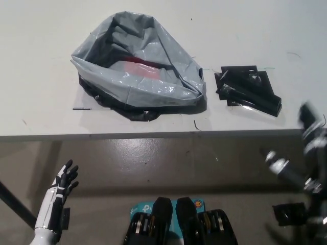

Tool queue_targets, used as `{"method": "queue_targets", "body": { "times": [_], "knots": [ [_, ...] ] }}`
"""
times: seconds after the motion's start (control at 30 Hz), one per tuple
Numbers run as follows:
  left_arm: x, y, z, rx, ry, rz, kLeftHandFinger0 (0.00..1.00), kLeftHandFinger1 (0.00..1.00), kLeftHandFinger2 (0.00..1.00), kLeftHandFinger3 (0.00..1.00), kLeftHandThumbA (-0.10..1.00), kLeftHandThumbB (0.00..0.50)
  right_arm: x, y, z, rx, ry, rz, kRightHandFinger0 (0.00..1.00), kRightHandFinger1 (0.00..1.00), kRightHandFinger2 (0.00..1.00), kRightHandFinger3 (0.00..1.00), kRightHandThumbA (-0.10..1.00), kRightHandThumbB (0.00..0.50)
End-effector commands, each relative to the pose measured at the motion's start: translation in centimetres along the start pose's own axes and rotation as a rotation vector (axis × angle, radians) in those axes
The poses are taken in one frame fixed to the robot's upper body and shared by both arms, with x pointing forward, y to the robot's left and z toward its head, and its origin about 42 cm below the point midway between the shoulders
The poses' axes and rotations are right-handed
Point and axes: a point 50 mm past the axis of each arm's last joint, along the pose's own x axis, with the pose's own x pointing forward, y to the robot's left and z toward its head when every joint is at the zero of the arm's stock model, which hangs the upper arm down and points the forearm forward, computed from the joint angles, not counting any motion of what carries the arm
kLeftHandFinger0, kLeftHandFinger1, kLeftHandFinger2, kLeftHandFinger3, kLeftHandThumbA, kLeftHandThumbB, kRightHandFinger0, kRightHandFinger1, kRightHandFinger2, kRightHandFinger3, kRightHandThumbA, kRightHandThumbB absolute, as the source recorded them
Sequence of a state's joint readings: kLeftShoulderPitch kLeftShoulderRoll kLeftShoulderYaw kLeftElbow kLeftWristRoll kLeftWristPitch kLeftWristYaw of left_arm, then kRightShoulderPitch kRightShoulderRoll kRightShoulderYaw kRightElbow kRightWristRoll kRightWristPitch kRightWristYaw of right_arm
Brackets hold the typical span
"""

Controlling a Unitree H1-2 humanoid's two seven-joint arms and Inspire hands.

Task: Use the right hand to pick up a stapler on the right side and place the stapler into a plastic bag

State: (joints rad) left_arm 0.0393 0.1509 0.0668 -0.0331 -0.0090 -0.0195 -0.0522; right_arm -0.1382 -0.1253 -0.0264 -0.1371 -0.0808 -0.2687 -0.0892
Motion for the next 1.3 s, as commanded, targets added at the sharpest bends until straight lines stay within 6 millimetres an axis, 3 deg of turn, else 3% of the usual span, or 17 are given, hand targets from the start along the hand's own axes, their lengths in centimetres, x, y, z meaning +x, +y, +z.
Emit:
{"method": "queue_targets", "body": {
  "times": [0.0, 0.13, 0.23, 0.3, 0.47, 0.53, 0.6, 0.73, 0.8, 0.9, 1.07, 1.27],
  "knots": [
    [0.8, 0.6, 2.2, -0.008, -0.122, -0.019, 1.0, 1.0, 1.0, 1.0, 1.0, 0.0, 10.3, -3.4, 8.8, -0.195, -0.154, 0.152, 1.0, 1.0, 1.0, 1.0, 0.73, 0.339],
    [0.7, 0.5, 2.2, -0.002, -0.124, -0.017, 1.0, 1.0, 1.0, 1.0, 1.0, 0.0, 15.3, -3.2, 9.3, -0.244, -0.061, 0.262, 1.0, 1.0, 1.0, 1.0, 0.79, 0.32],
    [0.8, 0.6, 2.4, -0.004, -0.124, -0.019, 1.0, 1.0, 1.0, 1.0, 1.0, 0.002, 19.0, -2.8, 9.1, -0.317, 0.017, 0.348, 1.0, 1.0, 1.0, 1.0, 0.77, 0.316],
    [0.8, 0.6, 2.5, 0.001, -0.129, -0.02, 1.0, 1.0, 1.0, 1.0, 1.0, 0.0, 21.6, -2.2, 8.6, -0.348, 0.075, 0.401, 1.0, 1.0, 1.0, 1.0, 0.71, 0.308],
    [0.9, 0.3, 2.7, 0.005, -0.136, -0.024, 1.0, 1.0, 1.0, 1.0, 1.0, 0.0, 25.5, -1.4, 6.0, -0.346, 0.217, 0.454, 1.0, 1.0, 1.0, 1.0, 0.67, 0.324],
    [0.9, 0.2, 2.8, 0.005, -0.137, -0.027, 1.0, 1.0, 1.0, 1.0, 1.0, 0.0, 26.2, -1.3, 5.1, -0.362, 0.241, 0.461, 1.0, 1.0, 1.0, 1.0, 0.69, 0.336],
    [1.0, 0.2, 2.9, 0.008, -0.141, -0.03, 1.0, 1.0, 1.0, 1.0, 1.0, 0.0, 26.9, -0.9, 4.1, -0.364, 0.295, 0.489, 1.0, 1.0, 1.0, 1.0, 0.69, 0.312],
    [1.1, 0.3, 3.2, 0.008, -0.143, -0.028, 1.0, 1.0, 1.0, 1.0, 1.0, 0.0, 27.6, -0.3, 2.4, -0.361, 0.352, 0.522, 1.0, 1.0, 1.0, 1.0, 0.71, 0.336],
    [1.1, 0.2, 3.2, 0.009, -0.141, -0.031, 1.0, 1.0, 1.0, 1.0, 1.0, 0.0, 27.4, 0.0, 1.2, -0.369, 0.378, 0.549, 1.0, 1.0, 1.0, 1.0, 0.74, 0.334],
    [1.1, 0.2, 3.3, 0.006, -0.142, -0.033, 1.0, 1.0, 1.0, 1.0, 1.0, 0.0, 27.1, 0.6, -0.5, -0.407, 0.424, 0.587, 1.0, 1.0, 1.0, 1.0, 0.79, 0.385],
    [1.2, 0.4, 3.3, 0.006, -0.14, -0.034, 1.0, 1.0, 1.0, 1.0, 1.0, 0.008, 26.3, 1.1, -2.4, -0.413, 0.484, 0.625, 1.0, 1.0, 1.0, 1.0, 0.76, 0.38],
    [1.3, 0.4, 3.2, 0.015, -0.144, -0.025, 1.0, 1.0, 1.0, 1.0, 1.0, 0.0, 25.2, 1.6, -4.7, -0.456, 0.562, 0.685, 1.0, 1.0, 1.0, 1.0, 0.86, 0.43]
  ]
}}
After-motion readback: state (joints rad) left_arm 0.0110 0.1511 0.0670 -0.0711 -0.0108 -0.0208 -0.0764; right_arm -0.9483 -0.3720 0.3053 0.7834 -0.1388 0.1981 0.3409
